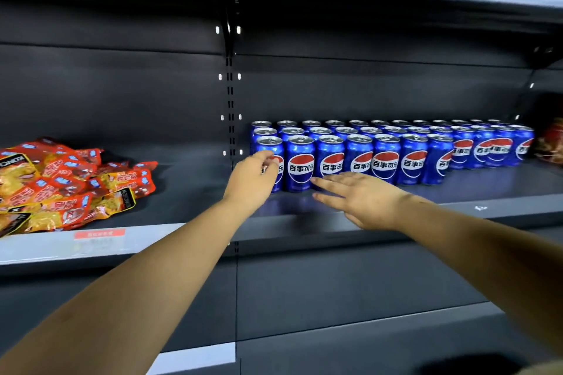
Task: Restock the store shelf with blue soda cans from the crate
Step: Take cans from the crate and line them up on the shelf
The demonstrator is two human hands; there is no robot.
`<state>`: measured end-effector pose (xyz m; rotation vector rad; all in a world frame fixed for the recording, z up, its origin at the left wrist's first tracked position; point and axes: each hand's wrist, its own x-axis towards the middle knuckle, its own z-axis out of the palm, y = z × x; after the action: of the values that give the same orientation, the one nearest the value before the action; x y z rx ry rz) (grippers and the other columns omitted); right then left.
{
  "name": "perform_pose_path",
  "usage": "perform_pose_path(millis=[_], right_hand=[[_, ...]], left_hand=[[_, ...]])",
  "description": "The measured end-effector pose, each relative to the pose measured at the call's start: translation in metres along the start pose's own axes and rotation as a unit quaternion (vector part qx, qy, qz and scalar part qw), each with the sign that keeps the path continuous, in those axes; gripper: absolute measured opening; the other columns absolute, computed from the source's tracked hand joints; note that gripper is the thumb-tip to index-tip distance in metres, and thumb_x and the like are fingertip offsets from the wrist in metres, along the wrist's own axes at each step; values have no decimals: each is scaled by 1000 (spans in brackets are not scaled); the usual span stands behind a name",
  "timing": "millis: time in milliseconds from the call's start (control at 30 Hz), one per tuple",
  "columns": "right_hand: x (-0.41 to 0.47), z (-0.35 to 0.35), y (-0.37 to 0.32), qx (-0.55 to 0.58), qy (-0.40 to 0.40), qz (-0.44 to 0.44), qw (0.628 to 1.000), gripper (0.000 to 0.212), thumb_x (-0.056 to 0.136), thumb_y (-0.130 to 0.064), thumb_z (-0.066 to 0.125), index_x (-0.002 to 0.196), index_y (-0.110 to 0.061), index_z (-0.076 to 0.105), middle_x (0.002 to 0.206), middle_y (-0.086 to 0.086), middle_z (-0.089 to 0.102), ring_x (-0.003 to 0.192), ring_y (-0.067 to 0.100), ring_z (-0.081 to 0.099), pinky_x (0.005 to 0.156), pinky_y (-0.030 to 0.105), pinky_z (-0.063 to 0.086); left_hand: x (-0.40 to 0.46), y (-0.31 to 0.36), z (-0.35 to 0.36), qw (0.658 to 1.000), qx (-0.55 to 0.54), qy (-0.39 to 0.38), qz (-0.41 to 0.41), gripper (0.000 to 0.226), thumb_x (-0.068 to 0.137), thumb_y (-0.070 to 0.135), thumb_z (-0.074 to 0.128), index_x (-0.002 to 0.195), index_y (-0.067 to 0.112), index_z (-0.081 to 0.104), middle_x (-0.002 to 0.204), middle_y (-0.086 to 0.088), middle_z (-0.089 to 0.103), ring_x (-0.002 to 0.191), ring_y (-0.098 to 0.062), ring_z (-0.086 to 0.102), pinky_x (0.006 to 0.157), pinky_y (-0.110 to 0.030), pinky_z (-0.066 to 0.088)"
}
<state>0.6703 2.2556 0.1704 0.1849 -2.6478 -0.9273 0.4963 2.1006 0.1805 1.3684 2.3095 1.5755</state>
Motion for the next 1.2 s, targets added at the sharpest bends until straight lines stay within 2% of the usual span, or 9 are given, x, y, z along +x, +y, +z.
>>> perform_pose_path(millis=[100, 300, 533, 800, 933, 1033, 1067, 1133, 1200], right_hand=[[-10, 3, 12, -14, 2, 24, 1000, 72, 37, -17, 88, 107, -13, 72, 116, 12, 67, 92, 27, 70, 70, 39, 57], [-37, 15, 38, -5, -1, 32, 999, 65, 35, -14, 87, 98, -12, 75, 106, 13, 71, 78, 28, 71, 59, 37, 59], [-79, 33, 77, 3, -14, 40, 999, 57, 35, -13, 88, 91, -11, 75, 98, 13, 72, 69, 27, 71, 52, 31, 56], [-96, 50, 117, 54, 34, 11, 998, 52, 48, -6, 86, 98, -6, 72, 104, 17, 69, 76, 33, 69, 57, 38, 57], [-95, 49, 122, 59, 48, -7, 997, 54, 50, -5, 84, 102, -5, 70, 109, 19, 67, 82, 35, 68, 62, 40, 57], [-87, 41, 126, 82, 41, 53, 994, 55, 60, -6, 82, 112, -1, 65, 114, 21, 64, 89, 38, 66, 72, 45, 55], [-83, 36, 126, 97, 27, 86, 991, 55, 71, -10, 77, 123, -2, 59, 125, 20, 58, 103, 38, 62, 83, 45, 51], [-75, 32, 127, 110, -16, 157, 981, 57, 92, -23, 57, 143, -9, 36, 150, 12, 33, 132, 30, 39, 105, 40, 32], [-63, 28, 127, 129, -59, 199, 970, 59, 96, -30, 49, 148, -13, 25, 158, 5, 15, 141, 24, 23, 112, 36, 22]], left_hand=[[5, 7, 7, 999, 9, 41, 30, 24, 94, 15, 49, 113, 9, 63, 99, -5, 66, 86, -15, 57, 82, -27, 46], [22, 27, 31, 996, 48, 59, 53, 21, 90, 7, 50, 103, 9, 66, 87, -8, 68, 78, -22, 60, 78, -33, 49], [23, 40, 91, 995, 17, 99, 16, 18, 90, 4, 51, 100, 9, 66, 84, -2, 62, 73, -15, 52, 71, -23, 40], [22, 73, 133, 983, 31, 181, -28, 20, 89, 3, 50, 100, 9, 66, 83, -5, 64, 76, -21, 59, 76, -32, 49], [26, 86, 137, 981, 63, 178, -31, 20, 88, 4, 50, 101, 9, 65, 87, 0, 63, 78, -17, 57, 79, -27, 48], [35, 93, 131, 981, 109, 158, 3, 23, 88, 5, 49, 104, 9, 64, 89, 1, 62, 80, -16, 57, 81, -26, 47], [38, 95, 129, 981, 124, 147, 16, 24, 87, 4, 49, 105, 9, 64, 91, -1, 64, 82, -18, 57, 83, -28, 47], [47, 95, 124, 979, 163, 117, 43, 25, 86, 5, 51, 107, 8, 65, 99, -6, 66, 90, -22, 59, 86, -32, 47], [56, 93, 120, 976, 192, 87, 50, 27, 89, 10, 52, 113, 10, 64, 107, -8, 65, 99, -24, 58, 90, -35, 46]])
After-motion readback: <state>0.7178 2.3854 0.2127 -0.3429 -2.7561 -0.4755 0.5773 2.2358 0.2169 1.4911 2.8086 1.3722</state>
